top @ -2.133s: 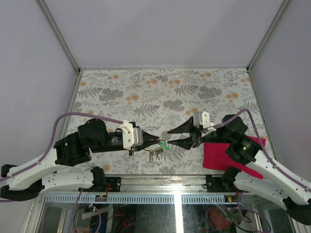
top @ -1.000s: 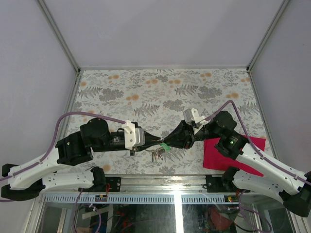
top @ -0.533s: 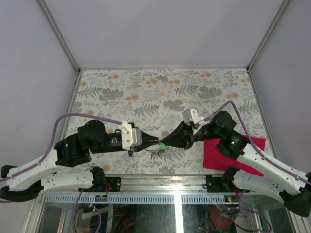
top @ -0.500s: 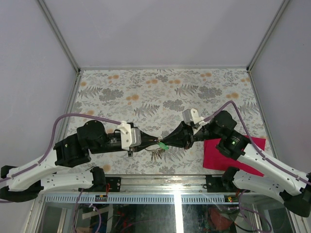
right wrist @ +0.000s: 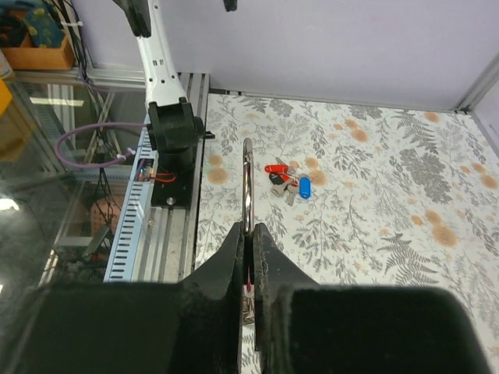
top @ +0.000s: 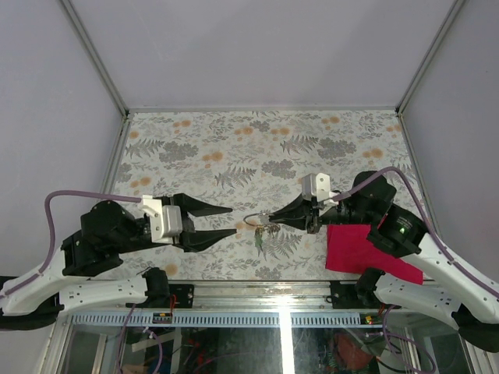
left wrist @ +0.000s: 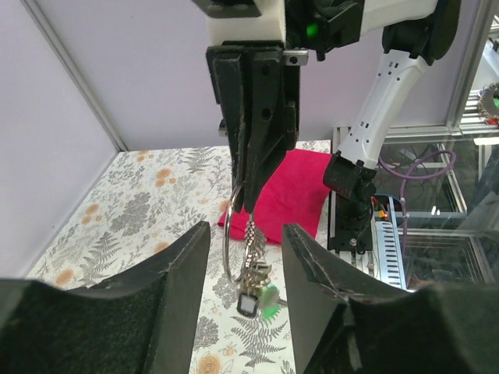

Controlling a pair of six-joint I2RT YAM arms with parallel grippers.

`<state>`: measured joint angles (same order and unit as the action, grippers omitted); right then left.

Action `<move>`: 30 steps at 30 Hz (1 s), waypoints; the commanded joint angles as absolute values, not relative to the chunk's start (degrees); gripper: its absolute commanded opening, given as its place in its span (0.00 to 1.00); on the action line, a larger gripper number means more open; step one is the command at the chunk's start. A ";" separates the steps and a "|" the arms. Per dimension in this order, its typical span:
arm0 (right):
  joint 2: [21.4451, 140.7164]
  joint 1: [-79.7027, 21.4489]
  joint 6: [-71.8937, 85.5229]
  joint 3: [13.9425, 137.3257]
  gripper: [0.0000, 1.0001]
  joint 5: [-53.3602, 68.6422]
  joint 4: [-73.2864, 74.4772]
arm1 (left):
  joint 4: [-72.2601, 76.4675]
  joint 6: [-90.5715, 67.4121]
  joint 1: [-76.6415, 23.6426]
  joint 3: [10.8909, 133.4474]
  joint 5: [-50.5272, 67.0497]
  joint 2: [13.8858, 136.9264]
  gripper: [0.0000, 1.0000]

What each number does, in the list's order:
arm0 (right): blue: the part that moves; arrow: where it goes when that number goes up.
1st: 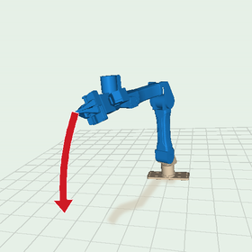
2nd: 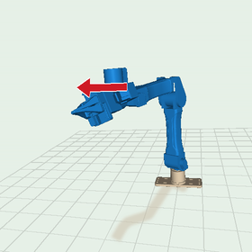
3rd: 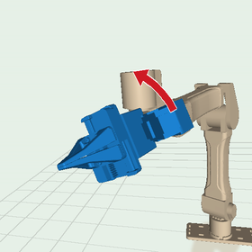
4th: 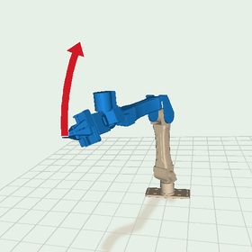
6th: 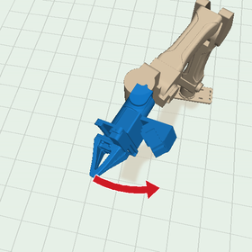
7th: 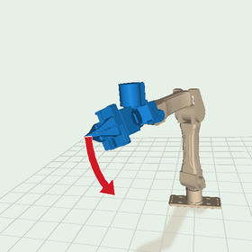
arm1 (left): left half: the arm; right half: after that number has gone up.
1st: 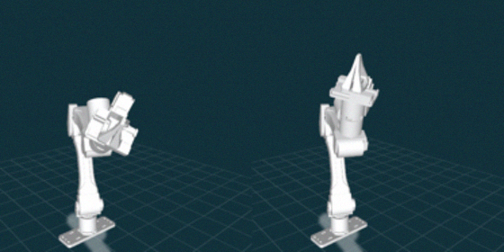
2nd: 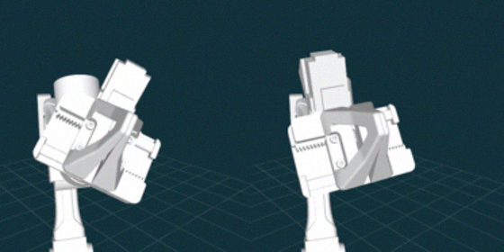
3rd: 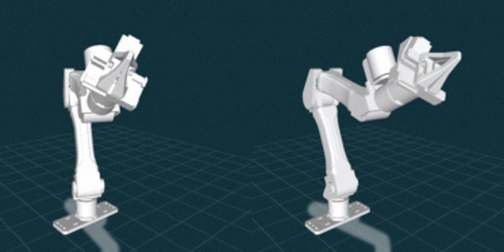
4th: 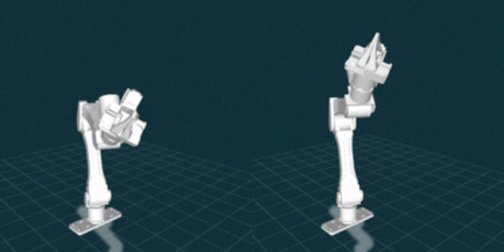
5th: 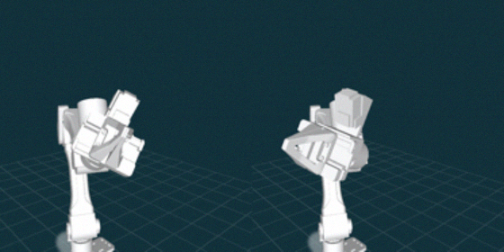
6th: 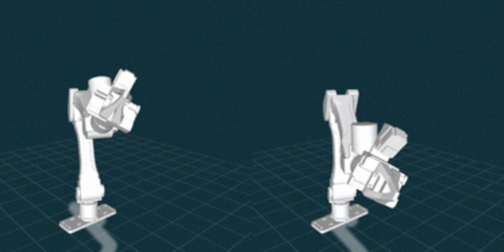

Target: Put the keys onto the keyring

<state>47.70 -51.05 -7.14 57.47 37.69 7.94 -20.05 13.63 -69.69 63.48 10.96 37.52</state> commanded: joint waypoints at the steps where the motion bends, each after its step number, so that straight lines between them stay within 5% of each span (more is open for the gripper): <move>1: 47.38 -51.12 -14.18 64.67 0.00 34.36 17.03 | -17.05 11.26 -69.48 62.38 7.04 36.74 0.45; 13: 46.96 -51.08 -14.95 67.35 0.00 38.12 23.71 | -18.06 10.99 -69.44 64.06 11.50 43.88 0.52; 30: 44.44 -51.11 -11.09 63.87 0.00 41.81 20.92 | -17.93 12.19 -69.52 64.22 12.29 50.77 0.46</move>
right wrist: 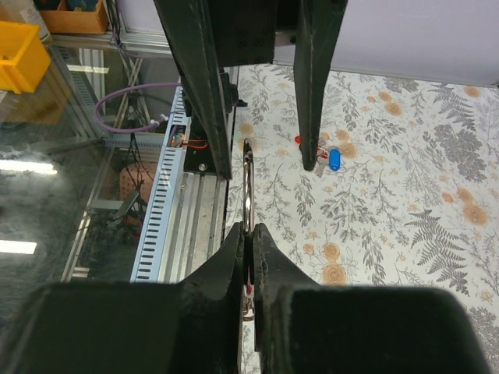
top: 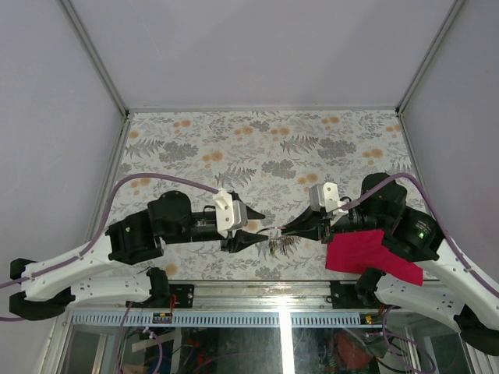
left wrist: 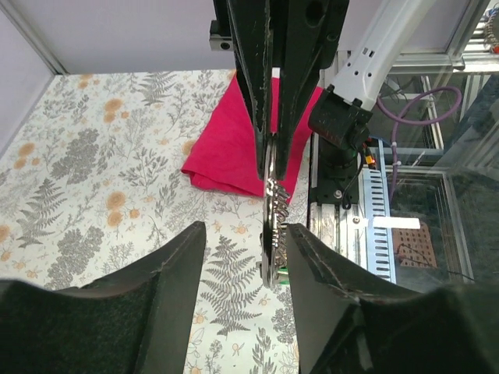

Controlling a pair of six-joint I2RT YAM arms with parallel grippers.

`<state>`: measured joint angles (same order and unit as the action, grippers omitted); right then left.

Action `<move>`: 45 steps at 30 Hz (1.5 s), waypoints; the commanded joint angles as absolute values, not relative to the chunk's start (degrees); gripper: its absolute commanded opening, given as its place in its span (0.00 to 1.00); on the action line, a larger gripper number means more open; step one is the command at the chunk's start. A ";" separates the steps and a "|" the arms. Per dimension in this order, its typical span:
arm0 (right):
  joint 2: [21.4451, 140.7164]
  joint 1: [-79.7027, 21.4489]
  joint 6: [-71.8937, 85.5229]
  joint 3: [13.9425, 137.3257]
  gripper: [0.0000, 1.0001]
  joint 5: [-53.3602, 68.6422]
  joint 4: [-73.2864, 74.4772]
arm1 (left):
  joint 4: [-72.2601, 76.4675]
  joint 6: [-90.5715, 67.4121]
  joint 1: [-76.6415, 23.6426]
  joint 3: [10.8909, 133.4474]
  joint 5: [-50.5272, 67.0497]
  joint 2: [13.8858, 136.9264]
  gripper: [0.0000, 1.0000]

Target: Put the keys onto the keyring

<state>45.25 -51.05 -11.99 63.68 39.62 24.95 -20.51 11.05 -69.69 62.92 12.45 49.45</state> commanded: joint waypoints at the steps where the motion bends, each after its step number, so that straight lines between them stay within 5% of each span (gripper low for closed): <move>1: 44.51 -51.07 -11.27 63.85 0.00 41.88 21.02 | -18.02 12.52 -69.49 64.44 12.37 51.22 0.44; 9: 44.57 -51.11 -12.19 63.30 0.00 42.43 20.48 | -17.86 13.68 -69.51 65.47 12.54 53.07 0.00; 17: 41.60 -51.10 -12.05 61.52 0.33 36.92 19.36 | -16.87 10.94 -69.51 64.38 9.21 50.60 0.00; 21: 37.00 -51.09 -10.47 56.54 0.39 31.05 14.99 | -15.37 9.11 -69.49 62.76 6.56 48.03 0.00; 29: 30.94 -51.14 -8.08 46.90 0.41 23.75 6.92 | -14.77 7.35 -69.49 61.79 4.08 46.22 0.00; 36: 32.28 -51.10 -9.96 43.16 0.28 25.46 0.19 | -15.30 8.07 -69.46 63.69 3.59 47.28 0.00; 45: 33.84 -51.12 -13.37 43.02 0.34 26.37 0.50 | -15.83 8.34 -69.44 64.77 3.24 47.17 0.00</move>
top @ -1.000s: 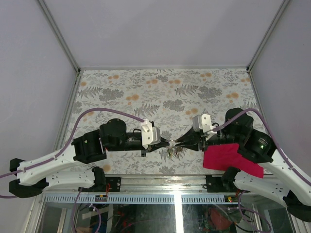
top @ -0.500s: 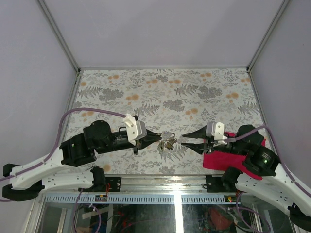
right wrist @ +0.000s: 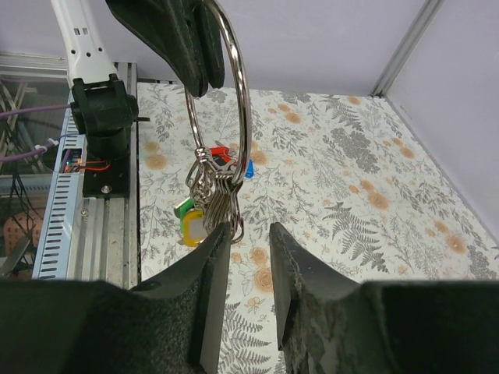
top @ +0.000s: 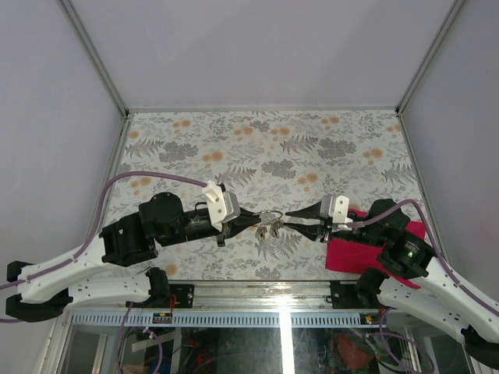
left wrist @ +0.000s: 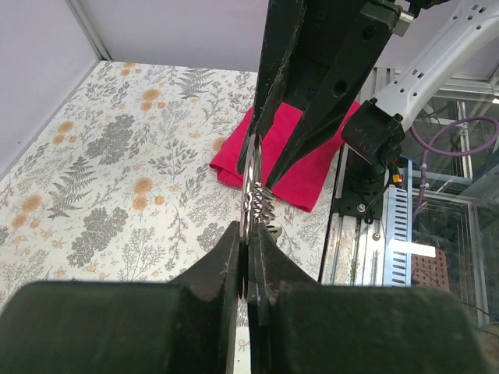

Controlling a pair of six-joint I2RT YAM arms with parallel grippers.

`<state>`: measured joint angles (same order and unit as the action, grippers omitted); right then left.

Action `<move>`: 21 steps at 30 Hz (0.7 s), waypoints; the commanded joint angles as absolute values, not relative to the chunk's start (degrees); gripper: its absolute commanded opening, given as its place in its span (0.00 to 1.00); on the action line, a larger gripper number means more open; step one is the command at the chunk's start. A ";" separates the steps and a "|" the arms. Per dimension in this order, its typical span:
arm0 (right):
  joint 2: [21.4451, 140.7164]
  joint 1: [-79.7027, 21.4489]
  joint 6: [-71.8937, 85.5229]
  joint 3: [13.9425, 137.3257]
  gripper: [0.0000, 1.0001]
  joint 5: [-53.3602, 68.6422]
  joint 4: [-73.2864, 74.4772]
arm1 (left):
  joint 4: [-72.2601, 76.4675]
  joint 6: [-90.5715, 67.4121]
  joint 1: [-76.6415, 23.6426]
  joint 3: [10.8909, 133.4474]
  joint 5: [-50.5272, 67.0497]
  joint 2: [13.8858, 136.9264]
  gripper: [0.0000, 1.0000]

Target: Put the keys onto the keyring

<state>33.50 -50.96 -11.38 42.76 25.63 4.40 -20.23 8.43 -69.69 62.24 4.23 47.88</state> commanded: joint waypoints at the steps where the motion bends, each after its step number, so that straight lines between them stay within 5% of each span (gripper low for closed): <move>1: 34.01 -51.12 -13.51 43.06 0.34 26.75 0.64 | -15.83 8.32 -69.51 64.77 3.23 47.12 0.00; 14: 35.46 -51.14 -15.24 43.10 0.34 28.19 2.82 | -16.30 8.88 -69.56 65.59 3.11 47.39 0.00; 21: 36.52 -51.10 -14.15 43.50 0.12 30.20 2.40 | -16.44 8.79 -69.52 65.54 3.10 47.36 0.00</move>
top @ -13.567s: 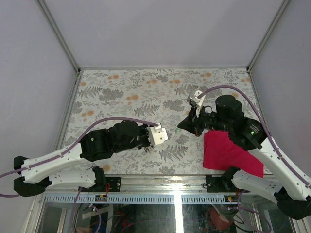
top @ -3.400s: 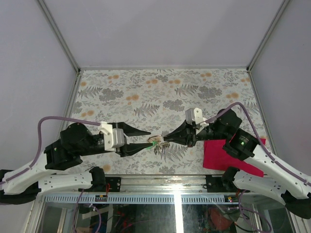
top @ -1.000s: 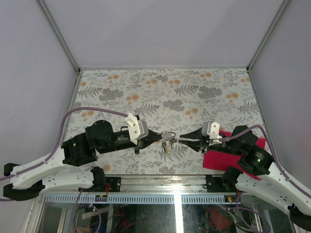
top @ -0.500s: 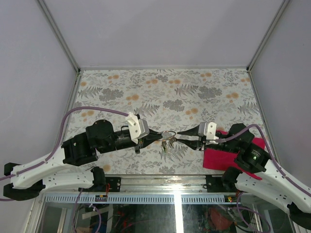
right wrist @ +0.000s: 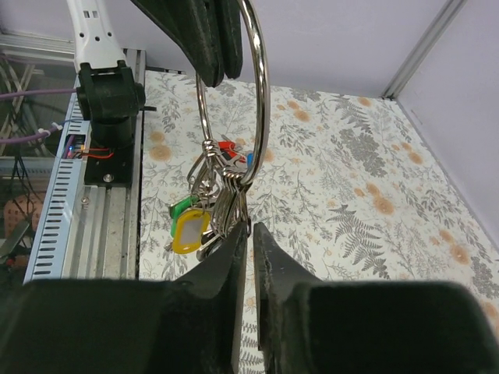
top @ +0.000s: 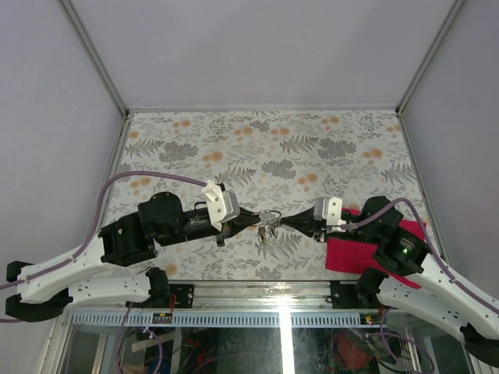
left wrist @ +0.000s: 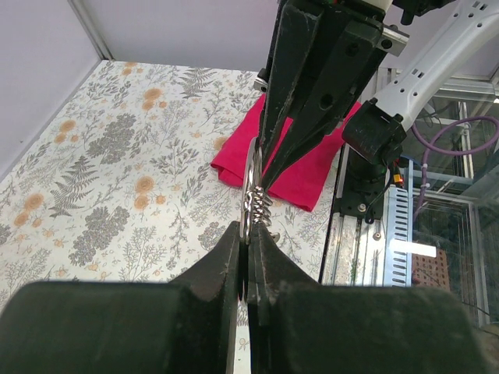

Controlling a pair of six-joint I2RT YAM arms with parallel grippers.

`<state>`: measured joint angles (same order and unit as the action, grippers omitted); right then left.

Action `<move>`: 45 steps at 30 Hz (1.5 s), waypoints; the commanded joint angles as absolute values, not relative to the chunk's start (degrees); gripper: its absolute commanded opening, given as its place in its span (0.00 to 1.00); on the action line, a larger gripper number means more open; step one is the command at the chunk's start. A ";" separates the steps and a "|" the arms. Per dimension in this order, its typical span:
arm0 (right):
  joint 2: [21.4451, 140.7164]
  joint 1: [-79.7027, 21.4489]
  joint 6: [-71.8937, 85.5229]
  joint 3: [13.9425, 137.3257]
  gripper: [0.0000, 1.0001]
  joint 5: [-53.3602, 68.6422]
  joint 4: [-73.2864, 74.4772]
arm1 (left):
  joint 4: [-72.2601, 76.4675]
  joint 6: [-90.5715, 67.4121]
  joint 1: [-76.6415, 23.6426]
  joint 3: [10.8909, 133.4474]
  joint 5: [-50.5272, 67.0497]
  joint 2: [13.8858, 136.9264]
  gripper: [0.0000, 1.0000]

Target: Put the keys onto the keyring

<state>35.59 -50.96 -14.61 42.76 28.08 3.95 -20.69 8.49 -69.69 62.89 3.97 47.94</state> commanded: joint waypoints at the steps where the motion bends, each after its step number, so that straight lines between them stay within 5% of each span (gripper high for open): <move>1: 36.66 -51.15 -13.95 43.51 0.10 30.57 2.23 | -16.41 8.91 -69.47 65.60 3.16 47.35 0.00; 6: 36.00 -51.15 -14.46 44.16 0.01 28.45 2.67 | -16.92 9.09 -69.50 65.65 2.97 47.38 0.00; 17: 33.00 -51.14 -18.17 46.62 0.01 18.59 6.86 | -18.02 9.54 -69.49 65.84 3.02 48.16 0.00; 25: 34.15 -51.11 -21.34 47.01 0.33 21.21 10.48 | -17.75 9.32 -69.45 65.98 2.13 47.91 0.00; 35: 37.19 -51.15 -19.27 46.46 0.39 25.58 6.69 | -17.23 9.35 -69.47 65.95 1.74 47.82 0.00; 45: 37.22 -51.15 -16.92 45.78 0.33 25.78 2.09 | -17.06 9.16 -69.48 65.95 1.93 47.88 0.00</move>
